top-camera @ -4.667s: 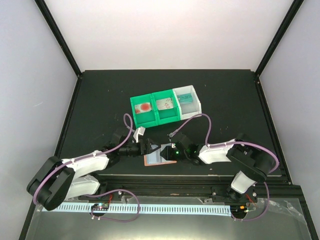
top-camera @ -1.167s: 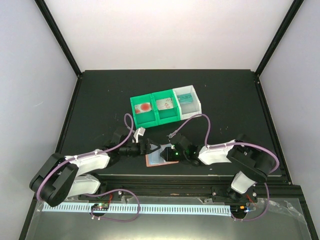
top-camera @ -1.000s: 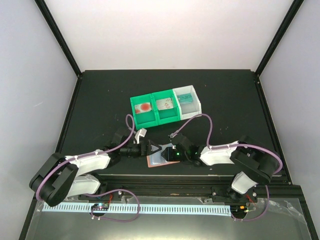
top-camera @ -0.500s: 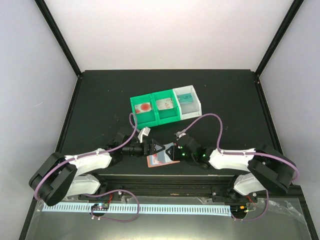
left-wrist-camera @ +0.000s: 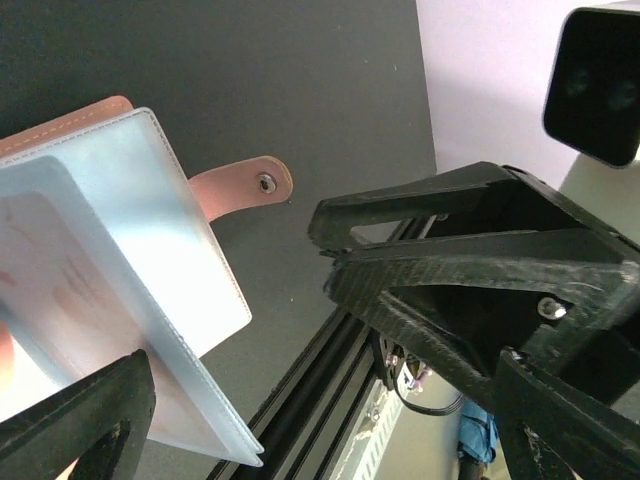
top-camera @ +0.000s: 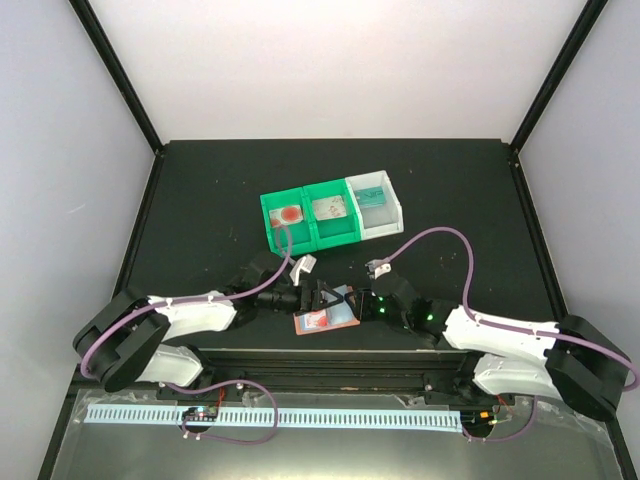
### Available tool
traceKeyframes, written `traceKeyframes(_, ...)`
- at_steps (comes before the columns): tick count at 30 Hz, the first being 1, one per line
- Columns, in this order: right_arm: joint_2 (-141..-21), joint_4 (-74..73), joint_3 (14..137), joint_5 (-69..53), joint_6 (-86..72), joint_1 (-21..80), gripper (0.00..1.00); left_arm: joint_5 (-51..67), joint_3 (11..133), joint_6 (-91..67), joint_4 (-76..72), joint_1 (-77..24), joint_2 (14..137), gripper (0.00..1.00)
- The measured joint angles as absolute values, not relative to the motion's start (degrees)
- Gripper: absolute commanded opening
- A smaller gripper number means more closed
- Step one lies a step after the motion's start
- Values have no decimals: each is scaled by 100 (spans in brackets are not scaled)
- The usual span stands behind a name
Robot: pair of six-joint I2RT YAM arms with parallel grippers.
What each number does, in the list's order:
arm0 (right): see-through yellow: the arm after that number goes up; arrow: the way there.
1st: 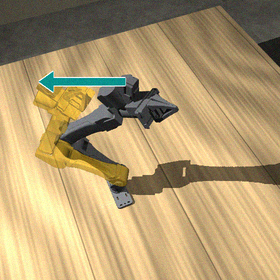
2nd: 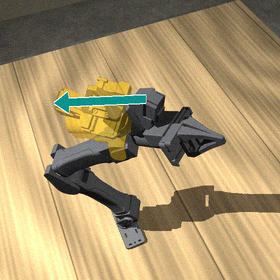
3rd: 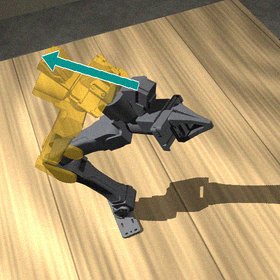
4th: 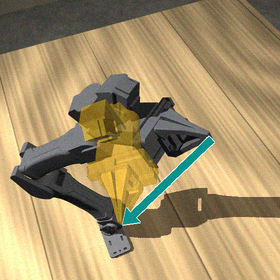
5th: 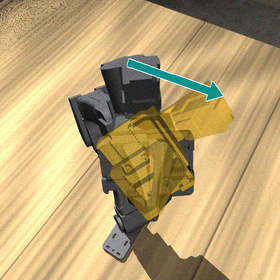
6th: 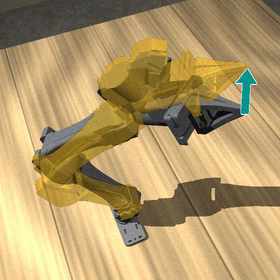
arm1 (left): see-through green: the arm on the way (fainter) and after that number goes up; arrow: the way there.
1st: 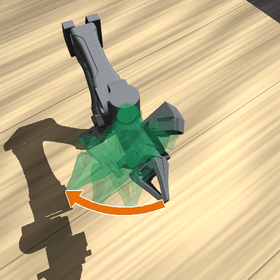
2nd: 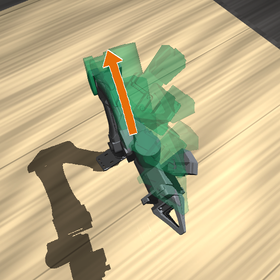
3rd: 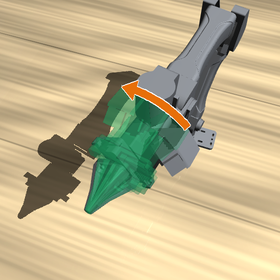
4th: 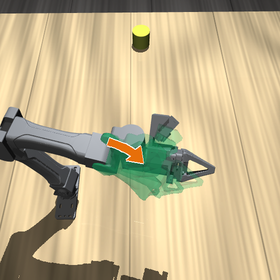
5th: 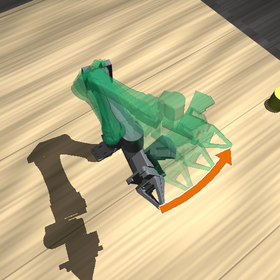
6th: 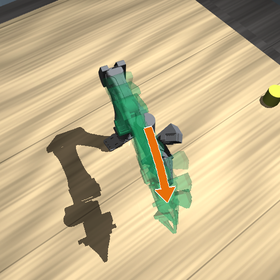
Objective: Take the credit cards out of the card holder
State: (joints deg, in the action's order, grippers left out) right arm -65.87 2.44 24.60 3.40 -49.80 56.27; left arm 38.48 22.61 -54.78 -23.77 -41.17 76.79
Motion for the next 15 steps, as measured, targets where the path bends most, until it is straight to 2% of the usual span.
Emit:
traceKeyframes(6,-6353,97,2460,399,-4967,5627,27,3736,2263,-5402,-2351,-4139,7728,85)
traceKeyframes(15,-6171,-51,2460,427,-4936,5627,27,3767,2316,-5330,-2445,-4139,7953,65)
